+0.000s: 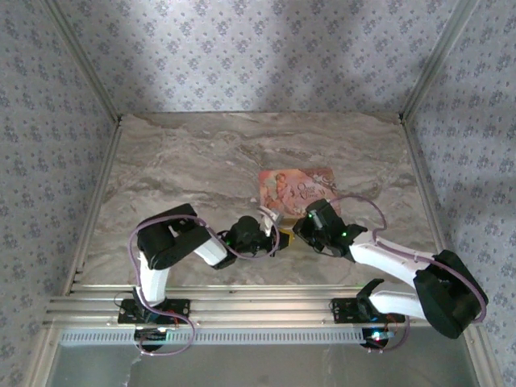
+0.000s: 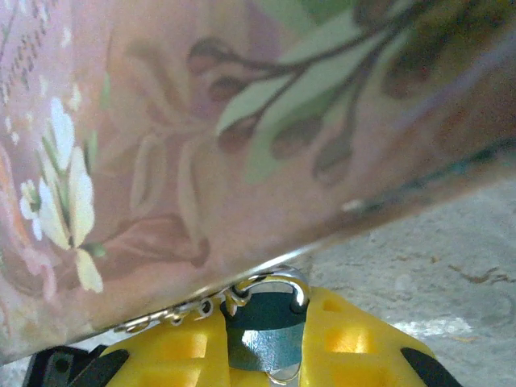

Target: Unlock the padlock with the key

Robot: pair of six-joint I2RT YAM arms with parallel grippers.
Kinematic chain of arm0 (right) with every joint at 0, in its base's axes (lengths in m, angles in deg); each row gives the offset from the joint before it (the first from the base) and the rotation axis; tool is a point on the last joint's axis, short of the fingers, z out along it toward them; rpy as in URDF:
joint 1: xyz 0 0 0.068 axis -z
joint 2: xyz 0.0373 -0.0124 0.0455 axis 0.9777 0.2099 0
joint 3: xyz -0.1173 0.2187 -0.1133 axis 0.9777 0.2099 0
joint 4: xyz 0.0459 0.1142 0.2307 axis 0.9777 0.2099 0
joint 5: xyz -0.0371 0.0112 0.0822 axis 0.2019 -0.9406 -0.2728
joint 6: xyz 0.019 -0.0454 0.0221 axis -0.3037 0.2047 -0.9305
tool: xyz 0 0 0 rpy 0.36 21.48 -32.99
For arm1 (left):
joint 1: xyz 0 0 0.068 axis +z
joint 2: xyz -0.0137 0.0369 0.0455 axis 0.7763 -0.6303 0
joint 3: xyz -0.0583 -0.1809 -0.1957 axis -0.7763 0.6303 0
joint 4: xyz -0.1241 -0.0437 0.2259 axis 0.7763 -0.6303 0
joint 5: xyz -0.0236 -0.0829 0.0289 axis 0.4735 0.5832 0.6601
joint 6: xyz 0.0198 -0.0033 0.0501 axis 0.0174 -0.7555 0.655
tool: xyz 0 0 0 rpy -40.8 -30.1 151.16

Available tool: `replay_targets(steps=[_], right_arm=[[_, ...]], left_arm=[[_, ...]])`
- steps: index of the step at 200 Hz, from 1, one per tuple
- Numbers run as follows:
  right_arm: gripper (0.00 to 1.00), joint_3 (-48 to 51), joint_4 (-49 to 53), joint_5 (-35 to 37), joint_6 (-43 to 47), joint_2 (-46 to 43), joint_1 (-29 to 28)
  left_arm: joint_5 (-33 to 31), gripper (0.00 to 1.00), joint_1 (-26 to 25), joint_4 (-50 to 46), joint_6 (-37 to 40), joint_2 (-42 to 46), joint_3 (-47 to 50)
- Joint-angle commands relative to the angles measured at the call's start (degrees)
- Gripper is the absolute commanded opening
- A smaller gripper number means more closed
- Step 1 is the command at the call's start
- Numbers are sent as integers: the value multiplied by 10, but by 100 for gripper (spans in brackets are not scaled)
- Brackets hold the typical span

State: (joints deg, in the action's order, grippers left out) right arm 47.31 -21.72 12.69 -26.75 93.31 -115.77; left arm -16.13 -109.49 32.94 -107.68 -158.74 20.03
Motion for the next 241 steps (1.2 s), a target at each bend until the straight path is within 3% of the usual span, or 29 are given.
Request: replay_targets(steps=[1, 74, 106, 143, 157, 200, 241], right_arm=[[0, -30, -29, -85, -8, -6, -8], [0, -47, -12, -122, 3, 14, -2], [0, -49, -2, -115, 4, 12, -4], [46, -55, 32, -84, 6, -17, -6], [56, -57, 48, -77, 9, -30, -6], [63, -31, 67, -53, 0, -81, -2], [62, -6, 71, -42, -14, -113, 4]], left_arm=[[-25, 0, -44, -73, 94, 37, -42], [-157, 0, -105, -141, 277, 81, -17], [-173, 0, -112, -130, 281, 85, -9], [-196, 0, -111, -111, 252, 81, 1], [-200, 0, -111, -111, 247, 79, 1], [-200, 0, -107, -107, 228, 82, 6], [-201, 0, -104, -122, 229, 96, 7]])
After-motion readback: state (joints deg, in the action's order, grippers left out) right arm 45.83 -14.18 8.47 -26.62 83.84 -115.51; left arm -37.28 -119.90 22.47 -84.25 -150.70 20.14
